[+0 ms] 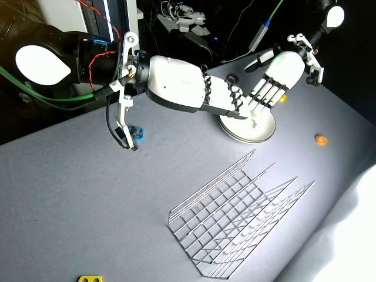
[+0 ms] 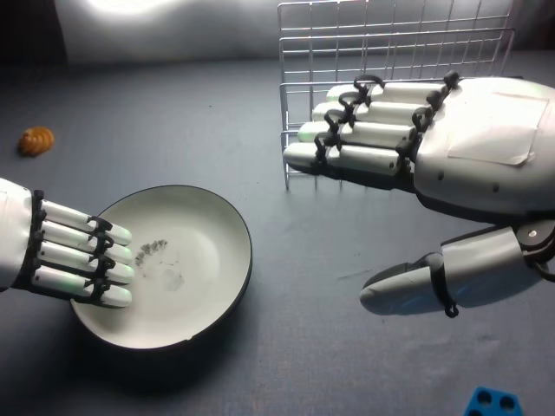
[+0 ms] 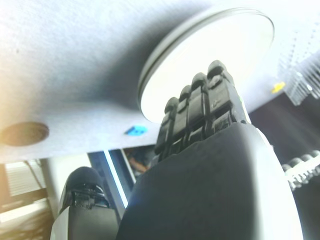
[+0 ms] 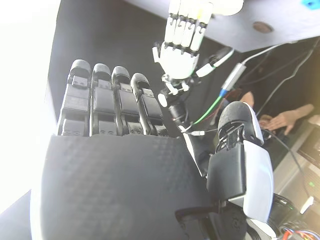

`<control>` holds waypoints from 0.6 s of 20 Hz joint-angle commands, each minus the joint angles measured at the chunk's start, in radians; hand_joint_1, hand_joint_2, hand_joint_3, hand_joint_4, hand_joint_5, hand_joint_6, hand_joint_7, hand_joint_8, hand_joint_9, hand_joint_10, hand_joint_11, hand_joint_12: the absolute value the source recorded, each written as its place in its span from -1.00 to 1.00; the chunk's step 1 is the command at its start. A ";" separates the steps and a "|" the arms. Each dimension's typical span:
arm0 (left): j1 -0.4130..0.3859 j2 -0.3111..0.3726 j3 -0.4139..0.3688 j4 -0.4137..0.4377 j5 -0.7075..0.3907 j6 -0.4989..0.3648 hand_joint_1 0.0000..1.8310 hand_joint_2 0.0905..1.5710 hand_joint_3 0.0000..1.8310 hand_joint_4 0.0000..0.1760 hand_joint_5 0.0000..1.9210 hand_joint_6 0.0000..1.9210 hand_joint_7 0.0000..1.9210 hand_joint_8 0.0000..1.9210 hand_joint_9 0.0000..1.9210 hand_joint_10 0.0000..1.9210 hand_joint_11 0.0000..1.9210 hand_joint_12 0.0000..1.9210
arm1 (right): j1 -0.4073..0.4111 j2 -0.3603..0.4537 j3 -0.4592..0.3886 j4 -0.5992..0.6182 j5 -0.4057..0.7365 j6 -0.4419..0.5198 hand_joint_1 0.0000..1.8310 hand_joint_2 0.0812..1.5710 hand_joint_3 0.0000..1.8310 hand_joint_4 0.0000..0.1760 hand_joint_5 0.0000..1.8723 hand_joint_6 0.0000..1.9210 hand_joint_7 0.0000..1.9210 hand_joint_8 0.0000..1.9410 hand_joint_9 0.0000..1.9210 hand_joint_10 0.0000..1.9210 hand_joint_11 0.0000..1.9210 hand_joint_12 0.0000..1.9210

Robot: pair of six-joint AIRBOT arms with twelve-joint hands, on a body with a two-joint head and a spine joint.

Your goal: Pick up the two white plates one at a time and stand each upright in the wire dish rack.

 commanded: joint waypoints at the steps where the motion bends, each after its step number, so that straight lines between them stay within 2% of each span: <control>1: 0.006 -0.001 0.009 -0.065 -0.034 0.001 -1.00 0.30 -0.98 -1.00 -1.00 -1.00 -1.00 -1.00 -1.00 -1.00 -1.00 -1.00 | 0.008 0.004 -0.001 0.015 0.122 0.003 -1.00 0.32 -0.99 -1.00 -1.00 -1.00 -1.00 -1.00 -1.00 -1.00 -1.00 -1.00; 12: 0.041 -0.016 0.032 -0.078 -0.024 0.001 -1.00 0.30 -0.99 -1.00 -0.99 -1.00 -1.00 -1.00 -1.00 -1.00 -1.00 -1.00 | -0.008 0.004 -0.001 0.014 0.140 -0.022 -1.00 0.34 -0.99 -1.00 -1.00 -1.00 -1.00 -1.00 -1.00 -1.00 -1.00 -1.00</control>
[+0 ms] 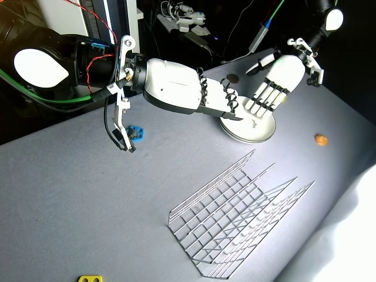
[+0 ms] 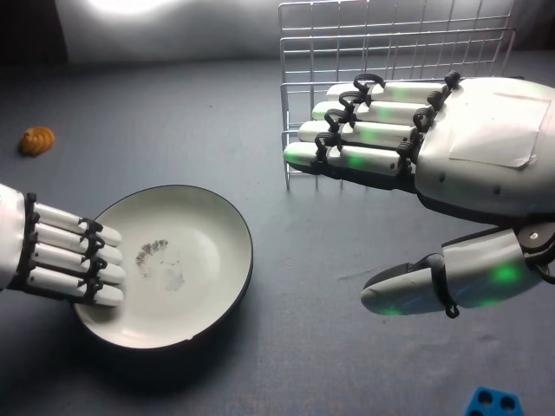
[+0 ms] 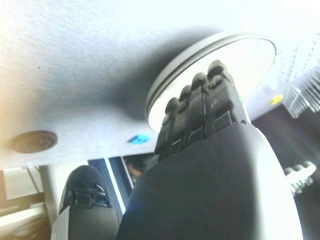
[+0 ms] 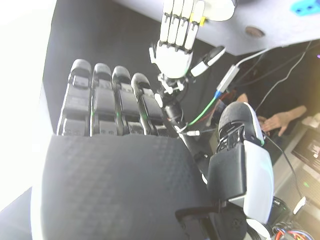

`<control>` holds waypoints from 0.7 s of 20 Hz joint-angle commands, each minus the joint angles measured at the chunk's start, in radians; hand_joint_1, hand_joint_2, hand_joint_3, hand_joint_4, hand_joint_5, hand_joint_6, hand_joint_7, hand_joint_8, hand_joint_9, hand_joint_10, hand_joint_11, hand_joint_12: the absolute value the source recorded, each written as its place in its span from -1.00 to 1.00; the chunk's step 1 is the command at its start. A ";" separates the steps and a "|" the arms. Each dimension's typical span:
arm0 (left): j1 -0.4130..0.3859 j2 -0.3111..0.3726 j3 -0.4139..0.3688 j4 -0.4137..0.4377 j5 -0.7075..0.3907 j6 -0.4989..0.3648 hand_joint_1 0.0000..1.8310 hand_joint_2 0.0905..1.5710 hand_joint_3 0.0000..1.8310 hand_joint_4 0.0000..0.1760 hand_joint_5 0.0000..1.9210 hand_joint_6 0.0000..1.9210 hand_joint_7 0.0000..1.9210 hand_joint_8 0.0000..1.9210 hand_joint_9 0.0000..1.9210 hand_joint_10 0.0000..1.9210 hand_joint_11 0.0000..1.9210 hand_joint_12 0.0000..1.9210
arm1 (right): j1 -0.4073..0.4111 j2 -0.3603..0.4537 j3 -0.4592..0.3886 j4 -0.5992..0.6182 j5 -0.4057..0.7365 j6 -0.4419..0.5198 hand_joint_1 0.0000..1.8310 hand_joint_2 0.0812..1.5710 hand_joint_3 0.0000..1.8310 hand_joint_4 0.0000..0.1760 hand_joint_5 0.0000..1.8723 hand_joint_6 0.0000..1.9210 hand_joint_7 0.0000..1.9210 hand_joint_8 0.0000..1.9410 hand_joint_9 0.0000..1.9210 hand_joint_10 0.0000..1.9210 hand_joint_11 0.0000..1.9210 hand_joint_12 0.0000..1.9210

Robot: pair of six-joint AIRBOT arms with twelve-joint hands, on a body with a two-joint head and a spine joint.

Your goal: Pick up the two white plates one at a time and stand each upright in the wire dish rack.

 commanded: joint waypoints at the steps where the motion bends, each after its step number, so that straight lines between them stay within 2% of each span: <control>1: 0.001 -0.004 0.011 -0.057 -0.044 -0.001 -1.00 0.29 -0.99 -1.00 -1.00 -1.00 -1.00 -1.00 -1.00 -1.00 -1.00 -1.00 | 0.000 0.004 -0.002 0.012 0.117 0.001 -1.00 0.33 -0.99 -1.00 -1.00 -1.00 -1.00 -1.00 -1.00 -1.00 -1.00 -1.00; 14: 0.025 -0.015 0.009 -0.056 -0.017 -0.028 -1.00 0.31 -0.99 -1.00 -0.98 -0.99 -0.99 -1.00 -1.00 -1.00 -1.00 -1.00 | -0.003 0.004 -0.001 0.013 0.117 -0.005 -1.00 0.35 -0.99 -1.00 -1.00 -1.00 -1.00 -1.00 -1.00 -1.00 -1.00 -1.00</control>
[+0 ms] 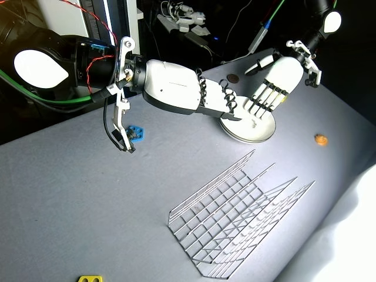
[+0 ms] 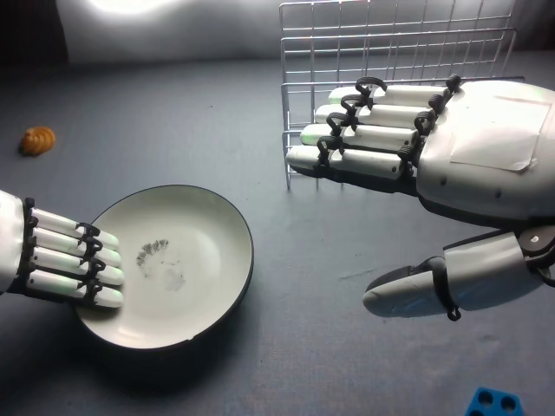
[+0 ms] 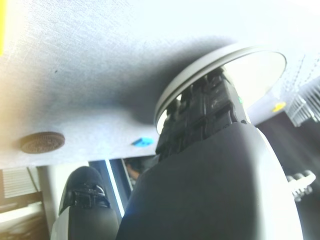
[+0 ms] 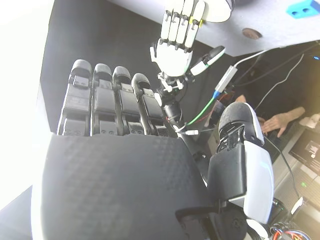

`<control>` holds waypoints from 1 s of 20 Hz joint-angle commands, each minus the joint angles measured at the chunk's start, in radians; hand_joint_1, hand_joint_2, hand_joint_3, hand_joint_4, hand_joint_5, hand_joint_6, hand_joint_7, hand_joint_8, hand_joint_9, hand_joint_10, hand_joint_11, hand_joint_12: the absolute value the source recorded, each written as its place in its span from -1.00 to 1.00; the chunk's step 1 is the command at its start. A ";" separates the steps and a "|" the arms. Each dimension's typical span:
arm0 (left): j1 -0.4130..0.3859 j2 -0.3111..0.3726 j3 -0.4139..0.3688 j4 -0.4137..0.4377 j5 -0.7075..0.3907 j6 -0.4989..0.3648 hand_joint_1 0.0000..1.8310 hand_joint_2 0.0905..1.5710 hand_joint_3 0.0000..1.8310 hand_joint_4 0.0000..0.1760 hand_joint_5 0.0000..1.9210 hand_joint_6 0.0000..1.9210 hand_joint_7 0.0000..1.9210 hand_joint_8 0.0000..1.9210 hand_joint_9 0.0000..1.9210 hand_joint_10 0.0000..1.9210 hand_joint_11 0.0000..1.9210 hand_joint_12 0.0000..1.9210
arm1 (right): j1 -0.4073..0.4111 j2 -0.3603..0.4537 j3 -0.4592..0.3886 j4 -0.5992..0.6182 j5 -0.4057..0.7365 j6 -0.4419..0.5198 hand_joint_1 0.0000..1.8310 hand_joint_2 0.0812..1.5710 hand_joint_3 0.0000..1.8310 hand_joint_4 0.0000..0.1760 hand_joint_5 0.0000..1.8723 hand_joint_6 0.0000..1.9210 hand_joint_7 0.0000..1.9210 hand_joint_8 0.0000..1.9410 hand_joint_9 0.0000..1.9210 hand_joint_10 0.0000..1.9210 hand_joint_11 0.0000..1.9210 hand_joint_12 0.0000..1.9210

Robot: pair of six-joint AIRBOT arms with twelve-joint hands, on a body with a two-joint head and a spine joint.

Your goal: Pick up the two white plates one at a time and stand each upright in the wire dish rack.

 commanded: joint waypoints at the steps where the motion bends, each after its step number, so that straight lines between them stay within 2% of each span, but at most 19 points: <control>1: 0.001 -0.004 -0.008 -0.035 -0.026 -0.009 -1.00 0.30 -1.00 -1.00 -0.96 -0.99 -0.98 -0.99 -0.99 -0.99 -0.99 -1.00 | 0.004 0.004 -0.002 0.013 0.116 0.000 -1.00 0.35 -0.99 -1.00 -1.00 -1.00 -1.00 -1.00 -1.00 -1.00 -1.00 -1.00; 7: -0.025 -0.004 -0.063 -0.035 0.014 -0.048 -1.00 0.31 -0.99 -1.00 -0.99 -1.00 -1.00 -1.00 -1.00 -1.00 -1.00 -1.00 | 0.001 0.004 -0.002 0.013 0.114 0.000 -1.00 0.35 -0.99 -1.00 -1.00 -1.00 -1.00 -1.00 -1.00 -1.00 -1.00 -1.00; 13: -0.074 -0.023 -0.135 -0.038 0.034 -0.050 -1.00 0.30 -1.00 -1.00 -1.00 -1.00 -1.00 -1.00 -1.00 -1.00 -1.00 -1.00 | 0.000 0.000 -0.001 0.016 0.110 -0.001 -0.98 0.37 -0.99 -1.00 -1.00 -1.00 -1.00 -1.00 -1.00 -1.00 -1.00 -1.00; 14: -0.080 -0.026 -0.141 -0.038 0.040 -0.051 -1.00 0.29 -1.00 -1.00 -1.00 -1.00 -1.00 -1.00 -1.00 -1.00 -1.00 -1.00 | 0.000 -0.003 -0.001 0.021 0.105 -0.001 -0.86 0.34 -1.00 -1.00 -1.00 -1.00 -1.00 -1.00 -1.00 -1.00 -1.00 -1.00; 16: -0.096 -0.040 -0.148 -0.038 0.050 -0.053 -1.00 0.30 -1.00 -1.00 -0.99 -1.00 -1.00 -1.00 -1.00 -1.00 -1.00 -1.00 | 0.003 -0.014 0.000 0.028 0.103 -0.008 -0.31 0.36 -1.00 -1.00 -1.00 -1.00 -1.00 -1.00 -1.00 -1.00 -1.00 -1.00; 17: -0.101 -0.047 -0.149 -0.043 0.057 -0.053 -1.00 0.31 -0.99 -1.00 -0.99 -1.00 -1.00 -1.00 -1.00 -1.00 -1.00 -1.00 | 0.004 -0.021 0.001 0.039 0.103 -0.026 0.03 0.32 -1.00 -1.00 -1.00 -1.00 -1.00 -1.00 -1.00 -1.00 -1.00 -1.00; 18: -0.104 -0.052 -0.149 -0.052 0.062 -0.054 -1.00 0.30 -1.00 -1.00 -1.00 -1.00 -1.00 -1.00 -1.00 -1.00 -1.00 -1.00 | 0.004 -0.034 0.005 0.069 0.098 -0.064 0.18 0.30 -1.00 -1.00 -1.00 -1.00 -1.00 -1.00 -1.00 -1.00 -1.00 -1.00; 20: -0.108 -0.063 -0.148 -0.060 0.070 -0.057 -1.00 0.29 -1.00 -1.00 -0.99 -1.00 -1.00 -1.00 -1.00 -1.00 -1.00 -1.00 | 0.003 -0.075 0.033 0.089 0.065 -0.080 0.23 0.30 -1.00 -1.00 -1.00 -1.00 -1.00 -1.00 -1.00 -1.00 -1.00 -1.00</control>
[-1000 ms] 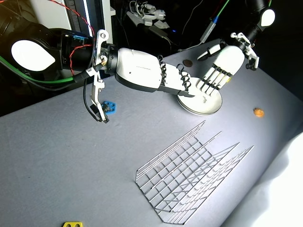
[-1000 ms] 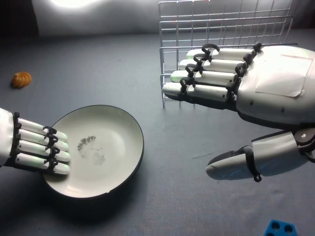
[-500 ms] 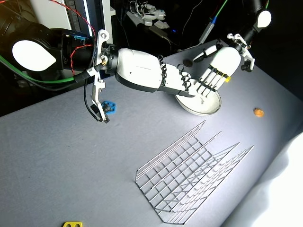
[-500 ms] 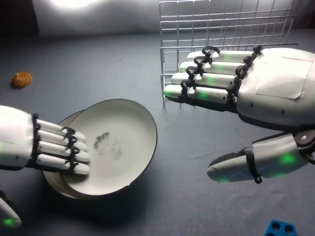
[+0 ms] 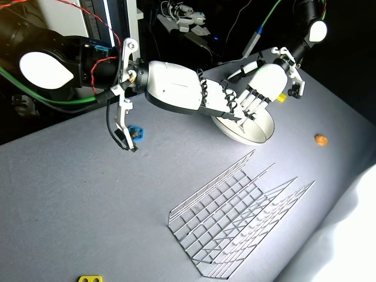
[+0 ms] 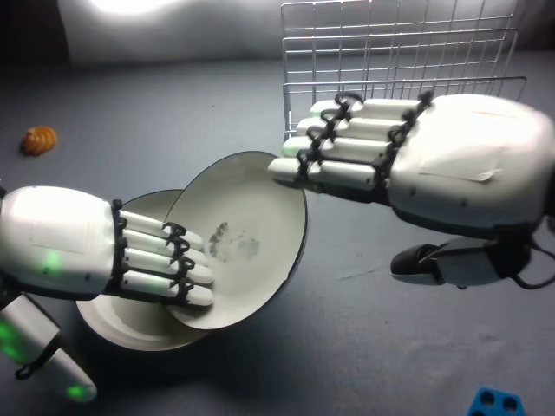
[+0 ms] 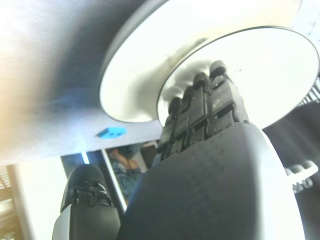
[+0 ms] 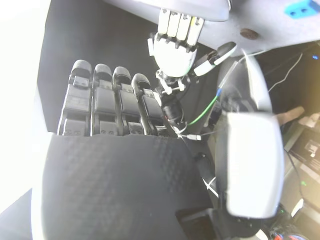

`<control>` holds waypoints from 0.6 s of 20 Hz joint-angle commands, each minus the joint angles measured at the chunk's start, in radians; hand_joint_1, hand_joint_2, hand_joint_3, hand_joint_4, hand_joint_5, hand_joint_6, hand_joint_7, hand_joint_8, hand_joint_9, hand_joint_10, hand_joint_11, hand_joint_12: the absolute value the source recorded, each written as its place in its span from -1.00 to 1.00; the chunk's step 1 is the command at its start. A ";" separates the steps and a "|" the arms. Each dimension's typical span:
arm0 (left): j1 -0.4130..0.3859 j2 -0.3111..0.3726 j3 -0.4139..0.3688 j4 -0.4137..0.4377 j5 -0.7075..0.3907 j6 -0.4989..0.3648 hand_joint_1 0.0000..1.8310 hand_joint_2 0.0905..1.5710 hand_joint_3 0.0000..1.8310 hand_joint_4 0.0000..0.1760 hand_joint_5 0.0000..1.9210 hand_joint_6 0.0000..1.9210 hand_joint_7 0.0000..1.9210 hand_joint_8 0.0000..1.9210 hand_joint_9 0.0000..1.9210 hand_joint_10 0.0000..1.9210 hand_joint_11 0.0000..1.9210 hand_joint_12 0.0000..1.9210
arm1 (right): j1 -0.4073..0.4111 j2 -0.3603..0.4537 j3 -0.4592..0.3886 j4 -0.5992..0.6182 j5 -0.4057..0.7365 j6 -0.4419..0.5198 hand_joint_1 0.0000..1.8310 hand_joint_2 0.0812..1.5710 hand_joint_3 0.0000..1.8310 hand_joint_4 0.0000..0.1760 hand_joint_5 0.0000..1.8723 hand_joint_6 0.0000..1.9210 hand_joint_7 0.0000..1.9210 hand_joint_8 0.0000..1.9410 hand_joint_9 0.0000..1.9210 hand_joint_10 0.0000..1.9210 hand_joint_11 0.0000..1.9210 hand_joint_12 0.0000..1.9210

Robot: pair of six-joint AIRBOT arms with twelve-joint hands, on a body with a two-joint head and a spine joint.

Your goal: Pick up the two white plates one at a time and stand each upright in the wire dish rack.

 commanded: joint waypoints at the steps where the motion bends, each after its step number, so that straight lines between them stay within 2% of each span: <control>1: -0.007 -0.016 -0.005 -0.045 -0.030 -0.003 -1.00 0.29 -1.00 -1.00 -1.00 -1.00 -1.00 -1.00 -1.00 -1.00 -1.00 -1.00 | 0.005 -0.011 0.012 0.015 0.087 -0.004 0.25 0.31 -1.00 -1.00 -1.00 -1.00 -1.00 -1.00 -1.00 -1.00 -1.00 -1.00; 5: -0.005 -0.019 -0.004 -0.045 -0.028 -0.004 -1.00 0.29 -1.00 -1.00 -1.00 -1.00 -1.00 -1.00 -1.00 -1.00 -1.00 -1.00 | 0.001 -0.094 0.082 0.029 0.084 -0.018 0.16 0.33 -1.00 -1.00 -1.00 -1.00 -1.00 -1.00 -1.00 -1.00 -1.00 -1.00; 12: -0.002 -0.025 0.006 -0.056 -0.029 -0.004 -1.00 0.31 -1.00 -1.00 -0.99 -1.00 -1.00 -1.00 -1.00 -1.00 -1.00 -1.00 | -0.006 -0.207 0.169 0.029 0.102 -0.052 0.17 0.31 -1.00 -1.00 -1.00 -1.00 -1.00 -1.00 -1.00 -1.00 -1.00 -1.00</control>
